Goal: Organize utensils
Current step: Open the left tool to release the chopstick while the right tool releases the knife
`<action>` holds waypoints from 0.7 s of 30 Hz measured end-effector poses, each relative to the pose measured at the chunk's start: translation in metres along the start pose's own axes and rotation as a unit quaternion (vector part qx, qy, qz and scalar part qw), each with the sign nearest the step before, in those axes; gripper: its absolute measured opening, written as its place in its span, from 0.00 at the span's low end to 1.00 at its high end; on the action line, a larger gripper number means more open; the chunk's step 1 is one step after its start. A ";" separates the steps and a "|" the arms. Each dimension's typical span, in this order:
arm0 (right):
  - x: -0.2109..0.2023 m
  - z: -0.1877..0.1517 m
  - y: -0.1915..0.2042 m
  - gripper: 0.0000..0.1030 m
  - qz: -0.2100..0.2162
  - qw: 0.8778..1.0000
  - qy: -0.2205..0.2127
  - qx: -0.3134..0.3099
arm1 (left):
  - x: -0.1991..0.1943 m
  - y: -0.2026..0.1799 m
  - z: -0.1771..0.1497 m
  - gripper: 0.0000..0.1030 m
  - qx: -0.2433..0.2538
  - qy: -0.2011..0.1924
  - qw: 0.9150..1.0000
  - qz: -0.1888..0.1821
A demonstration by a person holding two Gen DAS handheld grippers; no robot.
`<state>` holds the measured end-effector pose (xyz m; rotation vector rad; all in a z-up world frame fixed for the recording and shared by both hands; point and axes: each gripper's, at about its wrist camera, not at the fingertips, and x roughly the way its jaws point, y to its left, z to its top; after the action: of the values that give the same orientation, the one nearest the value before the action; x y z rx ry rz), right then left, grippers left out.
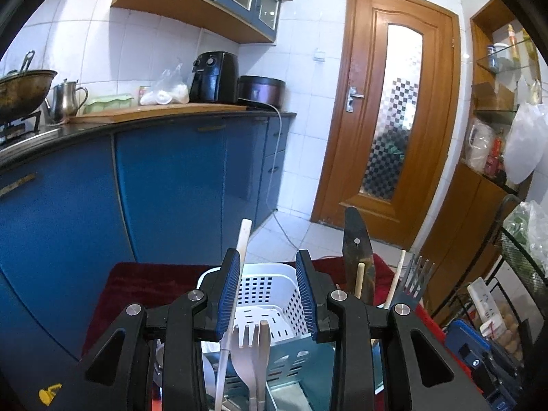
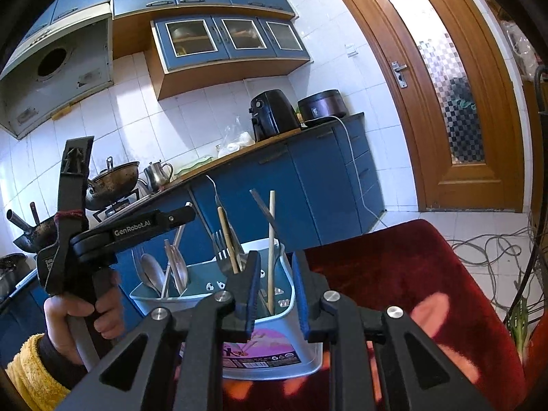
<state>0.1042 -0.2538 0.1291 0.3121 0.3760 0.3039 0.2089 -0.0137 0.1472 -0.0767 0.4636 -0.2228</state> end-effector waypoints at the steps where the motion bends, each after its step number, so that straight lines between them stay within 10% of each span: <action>1: 0.000 -0.001 -0.001 0.21 0.000 1.000 0.000 0.000 | -0.002 -0.001 0.001 0.33 0.002 -0.002 1.000 0.001; 14: 0.002 -0.008 -0.004 0.23 0.006 1.000 0.011 0.003 | 0.019 0.005 0.028 0.33 0.016 0.051 0.998 0.014; 21: 0.001 -0.010 -0.009 0.23 0.009 1.000 0.012 0.007 | 0.029 0.006 0.023 0.08 0.015 0.068 0.997 0.018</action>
<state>0.1032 -0.2590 0.1167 0.3261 0.3990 0.3222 0.2452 -0.0140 0.1544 -0.0230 0.5956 -0.2005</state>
